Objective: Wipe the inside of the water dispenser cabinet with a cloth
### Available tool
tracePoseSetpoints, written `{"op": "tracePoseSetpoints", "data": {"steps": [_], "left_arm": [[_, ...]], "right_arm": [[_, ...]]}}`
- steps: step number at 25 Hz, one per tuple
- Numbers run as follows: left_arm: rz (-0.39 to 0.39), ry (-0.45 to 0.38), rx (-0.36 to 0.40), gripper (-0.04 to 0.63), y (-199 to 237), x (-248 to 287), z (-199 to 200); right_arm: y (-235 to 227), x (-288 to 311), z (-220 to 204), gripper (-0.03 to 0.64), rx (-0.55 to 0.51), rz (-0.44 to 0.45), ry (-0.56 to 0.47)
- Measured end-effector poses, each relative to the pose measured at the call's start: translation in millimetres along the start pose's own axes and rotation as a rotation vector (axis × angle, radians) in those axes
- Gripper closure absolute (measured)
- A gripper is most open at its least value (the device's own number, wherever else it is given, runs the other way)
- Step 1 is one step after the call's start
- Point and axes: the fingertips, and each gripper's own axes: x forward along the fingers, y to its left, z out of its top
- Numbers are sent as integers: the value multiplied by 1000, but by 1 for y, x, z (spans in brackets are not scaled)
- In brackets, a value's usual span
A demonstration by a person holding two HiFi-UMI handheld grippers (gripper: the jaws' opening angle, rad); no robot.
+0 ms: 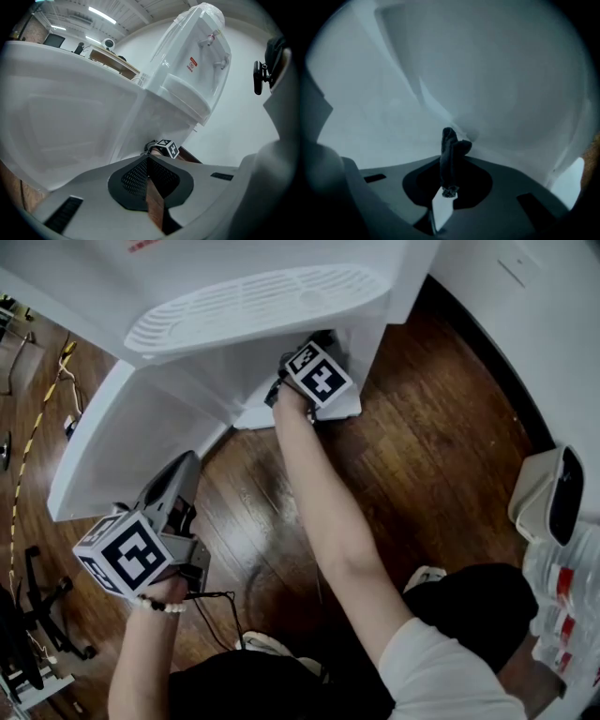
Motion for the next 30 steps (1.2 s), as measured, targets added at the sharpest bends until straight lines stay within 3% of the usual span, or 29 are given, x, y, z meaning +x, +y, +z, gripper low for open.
{"op": "tracePoseSetpoints", "data": {"steps": [3, 7, 11, 18, 20, 26, 30], "left_arm": [[4, 3, -6, 598, 4, 1, -1], [2, 11, -25, 598, 10, 1, -5], [5, 9, -24, 598, 11, -1, -5], [13, -2, -22, 598, 10, -9, -3], [15, -4, -17, 598, 9, -10, -2], [-3, -19, -9, 598, -2, -11, 3], [-13, -22, 0, 598, -9, -11, 4]], "right_arm": [[11, 9, -8, 575, -18, 37, 54], [33, 16, -39, 575, 9, 145, 208], [59, 14, -74, 575, -29, 245, 344], [90, -3, -132, 575, -57, 367, 555], [86, -4, -130, 575, -42, 353, 533], [33, -8, -68, 575, 67, 200, 282], [1, -17, -35, 575, 162, 141, 177]]}}
